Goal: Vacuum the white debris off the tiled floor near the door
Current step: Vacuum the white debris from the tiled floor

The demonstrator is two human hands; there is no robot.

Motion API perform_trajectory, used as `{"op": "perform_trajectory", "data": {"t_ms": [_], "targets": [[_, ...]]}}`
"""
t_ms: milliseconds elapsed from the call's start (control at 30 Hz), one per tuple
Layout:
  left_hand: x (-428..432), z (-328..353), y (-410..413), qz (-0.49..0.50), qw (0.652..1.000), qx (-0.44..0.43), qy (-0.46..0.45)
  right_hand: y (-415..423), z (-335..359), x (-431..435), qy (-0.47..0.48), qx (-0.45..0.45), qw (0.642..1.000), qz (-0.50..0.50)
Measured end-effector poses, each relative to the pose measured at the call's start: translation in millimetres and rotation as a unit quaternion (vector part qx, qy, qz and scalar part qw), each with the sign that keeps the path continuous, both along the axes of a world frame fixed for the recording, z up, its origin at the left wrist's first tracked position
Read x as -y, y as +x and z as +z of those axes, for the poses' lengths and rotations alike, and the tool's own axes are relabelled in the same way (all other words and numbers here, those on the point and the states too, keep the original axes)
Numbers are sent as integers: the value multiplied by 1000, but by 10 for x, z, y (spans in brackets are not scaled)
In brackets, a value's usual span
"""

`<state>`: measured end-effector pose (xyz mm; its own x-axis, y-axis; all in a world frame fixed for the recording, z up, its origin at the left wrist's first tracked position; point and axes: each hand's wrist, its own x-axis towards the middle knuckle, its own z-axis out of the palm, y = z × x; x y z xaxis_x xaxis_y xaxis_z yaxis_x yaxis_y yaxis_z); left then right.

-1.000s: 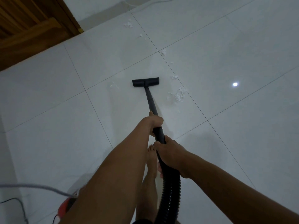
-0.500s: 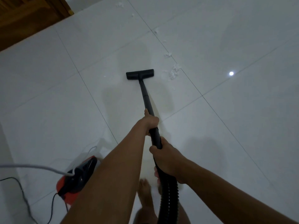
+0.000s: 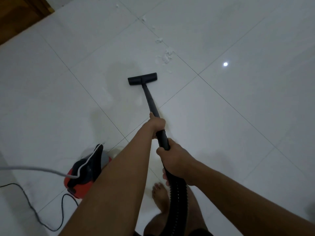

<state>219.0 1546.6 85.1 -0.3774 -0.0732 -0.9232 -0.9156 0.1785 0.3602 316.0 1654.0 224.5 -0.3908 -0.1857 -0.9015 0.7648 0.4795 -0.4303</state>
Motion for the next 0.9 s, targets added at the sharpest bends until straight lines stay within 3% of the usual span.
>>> {"op": "perform_trajectory", "data": {"t_ms": [367, 533, 900], "targets": [[-566, 70, 732, -48, 999, 5, 12, 848, 104, -408, 3, -16, 997, -77], [-826, 52, 879, -43, 999, -10, 25, 1039, 64, -635, 12, -50, 997, -62], [-1126, -98, 1082, -36, 999, -17, 32, 1256, -40, -1000, -38, -22, 992, -114]]}}
